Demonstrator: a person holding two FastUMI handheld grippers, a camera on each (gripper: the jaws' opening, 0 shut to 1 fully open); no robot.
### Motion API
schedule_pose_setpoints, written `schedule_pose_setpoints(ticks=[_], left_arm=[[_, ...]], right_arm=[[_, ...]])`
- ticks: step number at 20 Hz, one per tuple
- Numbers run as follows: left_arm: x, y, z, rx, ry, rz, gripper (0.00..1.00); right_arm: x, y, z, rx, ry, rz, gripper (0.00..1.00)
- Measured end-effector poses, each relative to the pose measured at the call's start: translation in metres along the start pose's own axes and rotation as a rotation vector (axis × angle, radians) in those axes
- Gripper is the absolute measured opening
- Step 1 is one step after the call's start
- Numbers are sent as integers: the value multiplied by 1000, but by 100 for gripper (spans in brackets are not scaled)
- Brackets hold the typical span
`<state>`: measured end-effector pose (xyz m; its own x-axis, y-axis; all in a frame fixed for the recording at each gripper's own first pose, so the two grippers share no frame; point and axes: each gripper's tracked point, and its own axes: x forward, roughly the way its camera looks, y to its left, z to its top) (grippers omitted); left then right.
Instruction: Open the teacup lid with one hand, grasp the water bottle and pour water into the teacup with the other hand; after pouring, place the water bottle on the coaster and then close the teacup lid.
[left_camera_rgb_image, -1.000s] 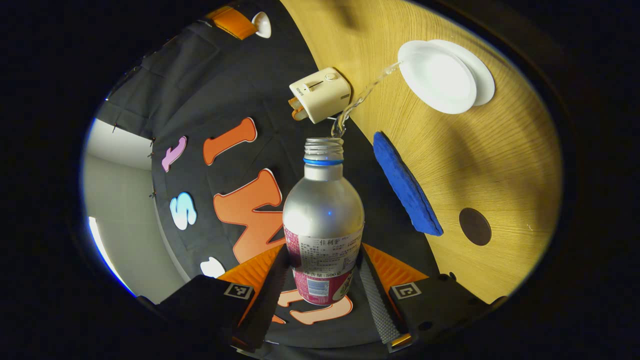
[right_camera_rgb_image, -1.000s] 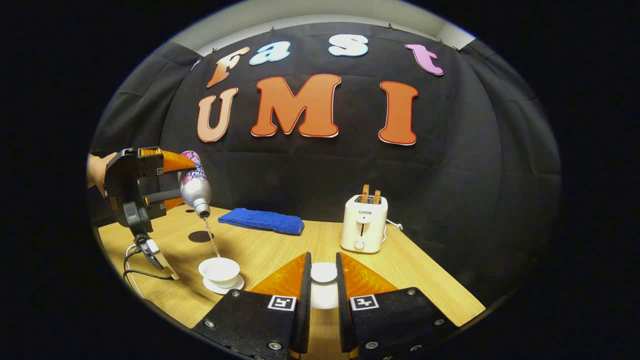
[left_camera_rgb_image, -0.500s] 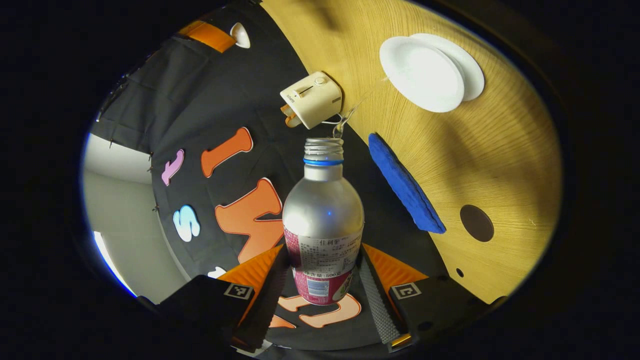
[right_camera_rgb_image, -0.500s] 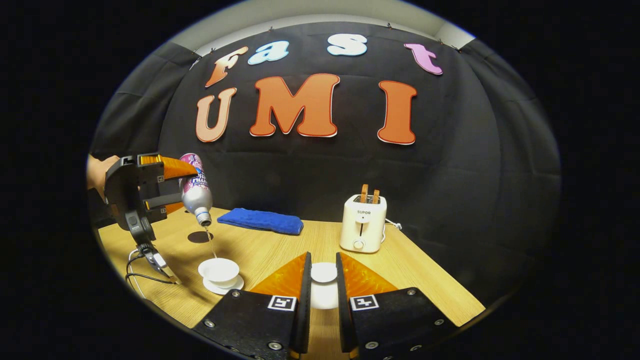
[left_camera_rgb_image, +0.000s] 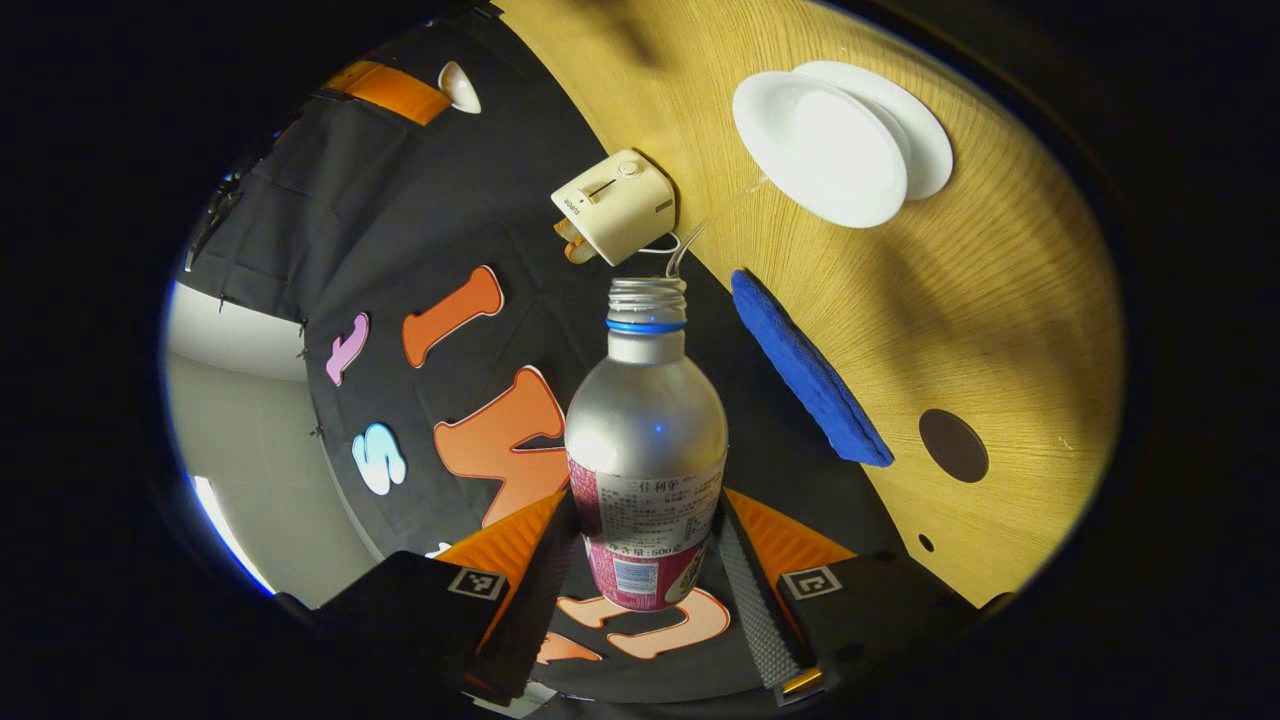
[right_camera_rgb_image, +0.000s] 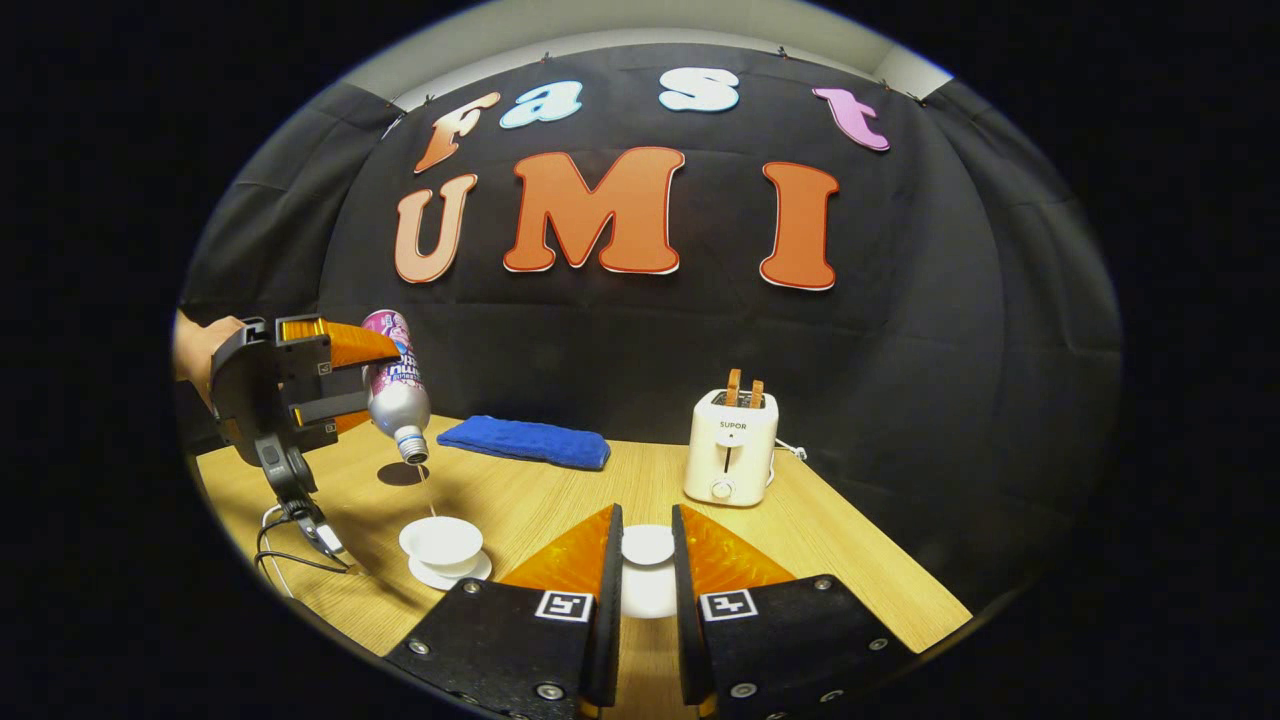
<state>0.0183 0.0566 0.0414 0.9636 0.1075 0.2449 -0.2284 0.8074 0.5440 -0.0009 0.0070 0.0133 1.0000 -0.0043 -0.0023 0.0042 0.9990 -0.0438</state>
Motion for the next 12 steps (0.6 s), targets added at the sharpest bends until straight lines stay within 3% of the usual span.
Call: schedule_pose_setpoints(ticks=[2, 7, 8, 9, 12], left_arm=[[0, 0, 1, 9, -3, 7, 82], [0, -3, 2, -18, -8, 21, 82], [-1, -3, 1, -31, -8, 26, 88], [-2, -2, 1, -48, -10, 40, 88], [-4, 7, 1, -89, -16, 89, 82]], right_arm=[[2, 3, 0, -7, 1, 5, 25], [5, 13, -2, -9, 8, 21, 25], [6, 15, -2, -10, 9, 25, 25], [7, 17, -1, -11, 9, 28, 25], [10, 26, -1, -10, 12, 43, 25]])
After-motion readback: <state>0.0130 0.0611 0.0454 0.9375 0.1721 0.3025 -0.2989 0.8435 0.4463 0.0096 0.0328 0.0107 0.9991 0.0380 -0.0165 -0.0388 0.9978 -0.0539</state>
